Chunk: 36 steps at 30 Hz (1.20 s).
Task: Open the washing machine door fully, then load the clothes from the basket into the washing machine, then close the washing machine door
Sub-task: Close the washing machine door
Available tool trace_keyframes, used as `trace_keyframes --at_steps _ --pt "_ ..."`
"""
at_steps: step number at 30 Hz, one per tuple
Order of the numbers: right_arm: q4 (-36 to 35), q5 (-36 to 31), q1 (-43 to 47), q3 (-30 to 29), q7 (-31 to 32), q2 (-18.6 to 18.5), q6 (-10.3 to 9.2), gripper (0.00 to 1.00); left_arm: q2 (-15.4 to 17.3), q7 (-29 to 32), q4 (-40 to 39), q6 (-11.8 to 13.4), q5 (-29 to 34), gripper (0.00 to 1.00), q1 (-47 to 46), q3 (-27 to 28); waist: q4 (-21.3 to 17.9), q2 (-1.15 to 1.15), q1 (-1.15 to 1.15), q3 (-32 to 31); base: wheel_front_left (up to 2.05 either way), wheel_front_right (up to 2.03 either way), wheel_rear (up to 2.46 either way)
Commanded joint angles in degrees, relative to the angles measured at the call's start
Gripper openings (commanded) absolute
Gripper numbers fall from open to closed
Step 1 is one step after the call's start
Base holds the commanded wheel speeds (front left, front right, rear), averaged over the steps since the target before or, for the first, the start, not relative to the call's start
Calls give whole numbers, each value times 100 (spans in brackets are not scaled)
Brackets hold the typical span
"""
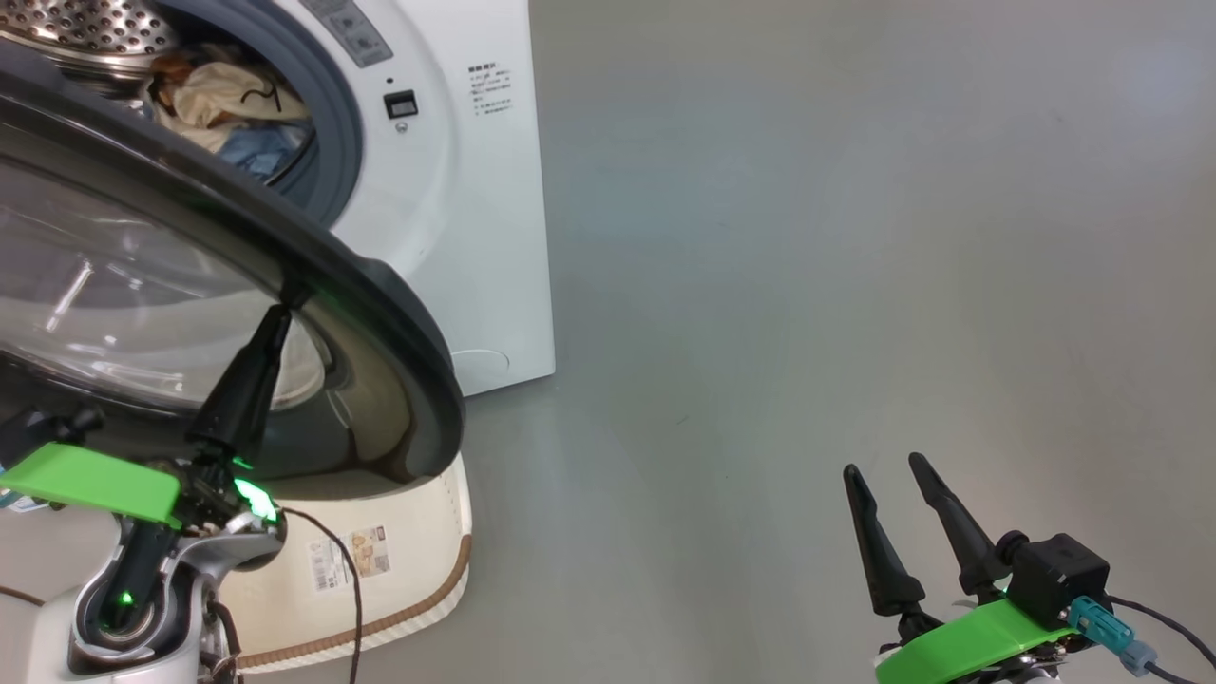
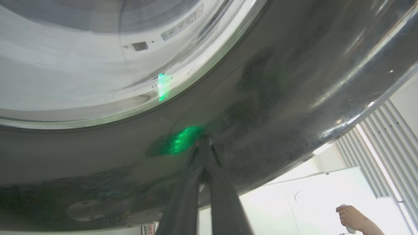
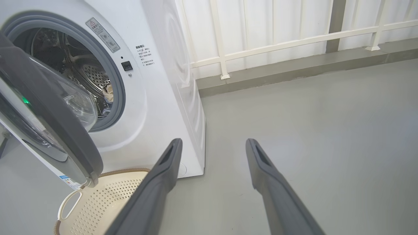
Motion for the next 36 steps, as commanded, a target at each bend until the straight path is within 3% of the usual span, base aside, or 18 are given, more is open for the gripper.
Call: trace_keyframes --at_steps 1,19,36 --pt "-160 116 -56 99 -28 -14 35 100 115 -79 -119 -60 42 0 -167 167 43 0 0 -25 0 0 0" --pt "-41 185 27 2 -28 -14 35 100 115 -790 -726 -60 2 0 804 263 556 0 0 -420 0 0 0" --pt "-19 239 135 -33 -28 -14 35 100 149 -1397 -1135 -60 332 0 1950 247 1143 0 0 -641 0 0 0"
